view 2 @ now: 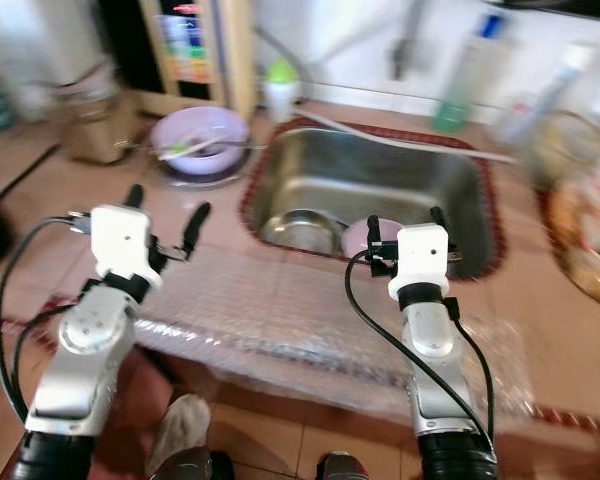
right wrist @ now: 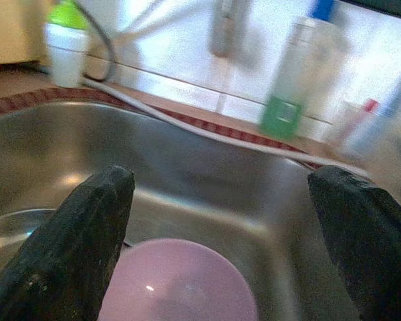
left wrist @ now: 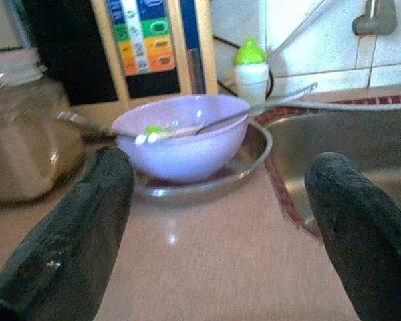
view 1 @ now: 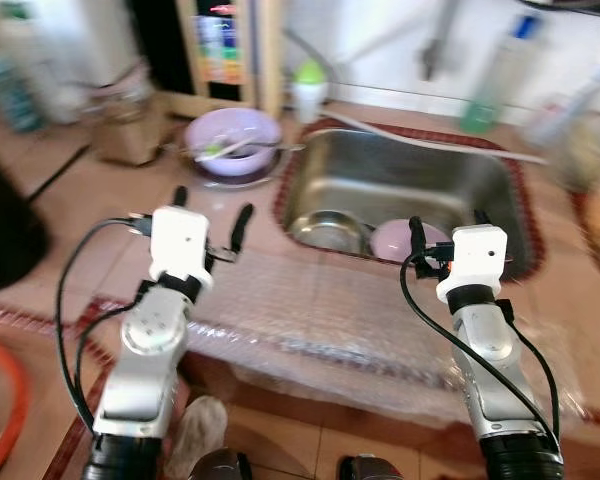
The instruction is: Kitchen organization
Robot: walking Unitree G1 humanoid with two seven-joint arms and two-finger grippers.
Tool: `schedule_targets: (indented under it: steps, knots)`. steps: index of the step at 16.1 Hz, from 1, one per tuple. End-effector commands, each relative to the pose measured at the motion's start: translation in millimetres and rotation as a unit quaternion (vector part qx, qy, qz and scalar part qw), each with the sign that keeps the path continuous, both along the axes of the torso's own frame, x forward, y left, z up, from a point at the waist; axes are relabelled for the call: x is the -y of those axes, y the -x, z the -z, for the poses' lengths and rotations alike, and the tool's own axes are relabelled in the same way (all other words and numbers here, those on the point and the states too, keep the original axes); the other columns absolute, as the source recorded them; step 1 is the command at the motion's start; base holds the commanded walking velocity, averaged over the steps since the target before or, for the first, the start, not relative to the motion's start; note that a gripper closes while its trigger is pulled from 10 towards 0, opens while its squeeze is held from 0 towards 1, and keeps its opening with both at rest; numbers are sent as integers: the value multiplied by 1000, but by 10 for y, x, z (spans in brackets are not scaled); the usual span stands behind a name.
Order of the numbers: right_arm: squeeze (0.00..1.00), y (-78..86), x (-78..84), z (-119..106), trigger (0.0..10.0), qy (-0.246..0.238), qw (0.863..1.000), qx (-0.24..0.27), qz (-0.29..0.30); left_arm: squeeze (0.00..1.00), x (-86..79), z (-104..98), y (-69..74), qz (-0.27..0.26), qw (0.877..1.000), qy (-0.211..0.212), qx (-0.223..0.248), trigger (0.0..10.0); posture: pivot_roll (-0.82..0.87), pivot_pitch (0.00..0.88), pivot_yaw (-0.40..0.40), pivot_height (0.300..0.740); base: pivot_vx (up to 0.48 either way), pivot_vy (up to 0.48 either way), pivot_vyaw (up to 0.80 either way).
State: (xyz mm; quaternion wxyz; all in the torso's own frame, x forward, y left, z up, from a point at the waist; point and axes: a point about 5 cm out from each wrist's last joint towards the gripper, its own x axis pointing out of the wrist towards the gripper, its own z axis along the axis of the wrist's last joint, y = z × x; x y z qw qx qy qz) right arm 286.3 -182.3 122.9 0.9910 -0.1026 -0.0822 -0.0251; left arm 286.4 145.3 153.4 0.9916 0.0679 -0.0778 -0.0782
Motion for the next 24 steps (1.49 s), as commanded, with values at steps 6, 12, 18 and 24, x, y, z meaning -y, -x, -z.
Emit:
schedule_targets:
  steps: [6, 12, 18, 24]
  knots:
    - [0, 25, -18, -1, 10000, -23, 999, 11, 26, 0, 29, -35, -122, 7, 1000, -7, 2, 10000, -28, 43, 105, 740, 0, 0, 0]
    - [0, 64, 40, 33, 10000, -30, 999, 4, 37, 0, 99, 127, -225, -17, 999, 12, -26, 10000, -92, 36, 109, 740, 0, 0, -339]
    - [0, 279, 82, -24, 10000, -13, 1000, -16, -1, 0, -12, 142, -396, -77, 995, 34, -48, 10000, -168, 169, 56, 740, 0, 0, 0]
    - [0, 273, -175, -44, 10000, -4, 994, -38, -97, 0, -92, 21, -518, -118, 990, 66, -38, 10000, -122, 192, -4, 740, 0, 0, 265]
